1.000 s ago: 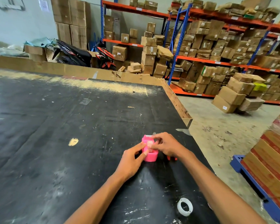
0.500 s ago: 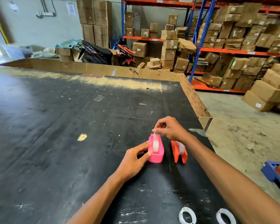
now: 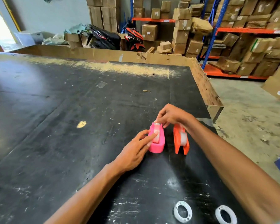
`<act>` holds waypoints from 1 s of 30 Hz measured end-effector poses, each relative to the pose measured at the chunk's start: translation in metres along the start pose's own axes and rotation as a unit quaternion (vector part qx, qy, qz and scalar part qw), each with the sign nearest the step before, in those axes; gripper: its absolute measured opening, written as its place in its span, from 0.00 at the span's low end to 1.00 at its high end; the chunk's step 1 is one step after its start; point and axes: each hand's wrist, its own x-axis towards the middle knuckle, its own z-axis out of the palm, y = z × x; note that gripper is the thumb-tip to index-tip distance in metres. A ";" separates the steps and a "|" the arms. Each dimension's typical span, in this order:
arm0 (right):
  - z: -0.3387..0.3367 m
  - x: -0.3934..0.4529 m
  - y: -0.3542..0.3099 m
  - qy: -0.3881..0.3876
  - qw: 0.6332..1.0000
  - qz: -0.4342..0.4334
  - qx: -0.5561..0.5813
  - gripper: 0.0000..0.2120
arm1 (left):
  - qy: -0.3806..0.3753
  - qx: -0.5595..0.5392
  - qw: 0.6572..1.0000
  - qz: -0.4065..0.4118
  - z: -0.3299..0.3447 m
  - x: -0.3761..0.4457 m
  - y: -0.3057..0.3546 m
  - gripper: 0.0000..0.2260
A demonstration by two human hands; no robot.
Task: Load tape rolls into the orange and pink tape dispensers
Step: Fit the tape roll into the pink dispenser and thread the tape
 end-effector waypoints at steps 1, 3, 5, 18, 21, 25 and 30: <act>0.000 0.001 0.000 -0.004 1.000 0.007 0.000 0.04 | 0.000 0.005 1.000 0.002 0.000 0.000 0.001 0.20; 0.000 0.004 0.000 -0.011 1.000 0.018 -0.001 0.03 | 0.002 0.009 1.000 0.004 0.000 0.000 0.002 0.20; -0.001 0.006 -0.002 -0.022 0.999 0.037 0.005 0.04 | 0.001 0.009 1.000 0.004 0.000 0.000 0.001 0.20; -0.003 -0.007 -0.017 0.014 0.996 0.087 -0.022 0.11 | -0.004 -0.006 1.000 -0.003 -0.004 0.003 0.007 0.19; -0.010 -0.019 -0.014 0.069 0.994 0.053 -0.070 0.09 | 0.003 -0.011 1.000 0.001 -0.005 0.004 0.005 0.19; -0.018 -0.047 -0.012 0.116 0.989 0.020 -0.090 0.08 | 0.009 -0.024 1.000 -0.005 -0.005 0.004 0.004 0.20; -0.024 -0.093 -0.015 0.154 0.981 0.007 -0.116 0.08 | 0.018 -0.039 0.999 -0.008 -0.009 -0.002 0.014 0.23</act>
